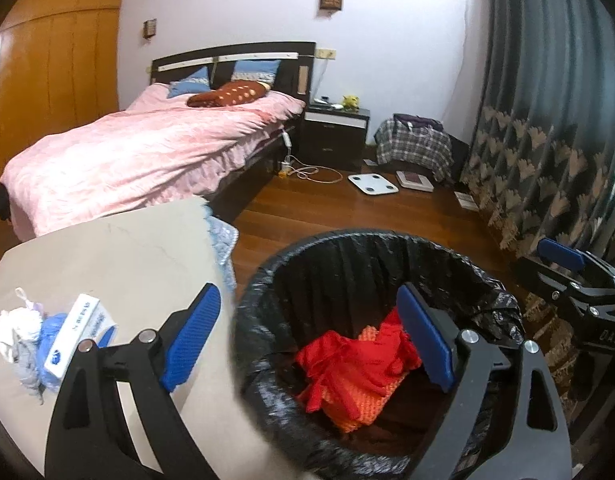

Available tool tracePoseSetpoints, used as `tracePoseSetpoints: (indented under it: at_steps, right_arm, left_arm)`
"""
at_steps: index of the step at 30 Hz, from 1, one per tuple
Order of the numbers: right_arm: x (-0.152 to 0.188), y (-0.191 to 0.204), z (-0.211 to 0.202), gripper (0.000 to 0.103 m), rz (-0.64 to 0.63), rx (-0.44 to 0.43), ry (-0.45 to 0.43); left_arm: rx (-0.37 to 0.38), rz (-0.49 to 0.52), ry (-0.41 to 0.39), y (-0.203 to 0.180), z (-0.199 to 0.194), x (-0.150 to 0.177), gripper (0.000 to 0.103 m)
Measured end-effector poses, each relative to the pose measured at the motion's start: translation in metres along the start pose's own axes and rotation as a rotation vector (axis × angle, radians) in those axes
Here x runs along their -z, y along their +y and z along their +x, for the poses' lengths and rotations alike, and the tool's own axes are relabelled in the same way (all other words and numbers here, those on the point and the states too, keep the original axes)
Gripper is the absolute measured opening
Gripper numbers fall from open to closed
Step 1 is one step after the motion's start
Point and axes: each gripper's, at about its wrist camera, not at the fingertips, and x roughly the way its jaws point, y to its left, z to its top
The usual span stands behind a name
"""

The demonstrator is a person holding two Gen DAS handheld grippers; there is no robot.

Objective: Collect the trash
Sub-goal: 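Open both tools to drop the red gloves into the bin, then bring both open tools back over the remaining items on the table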

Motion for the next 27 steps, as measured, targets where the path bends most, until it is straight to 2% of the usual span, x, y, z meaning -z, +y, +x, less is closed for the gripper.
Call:
tracePoseSetpoints:
  at_steps: [7,12,21,27]
  right_arm:
    - [-0.005,0.039,0.013,0.097,-0.028,-0.052,0.0]
    - [-0.008,0.087,0.033,0.097,-0.074,-0.118,0.015]
    - [0.002,0.187,0.074,0.097,-0.16,-0.26,0.075]
    - [0.025,0.245,0.101,0.097,-0.214,-0.333,0.147]
  left_arm:
    - [-0.105,-0.045,-0.041,0.044,-0.026,0.003,0.09]
    - [-0.215,-0.057,-0.061,0.087,-0.048,0.015,0.09]
    - [-0.433,-0.133,-0.022,0.186,-0.079,0.05,0.09]
    - [-0.522,-0.179,0.003,0.232,-0.092,0.069,0.09]
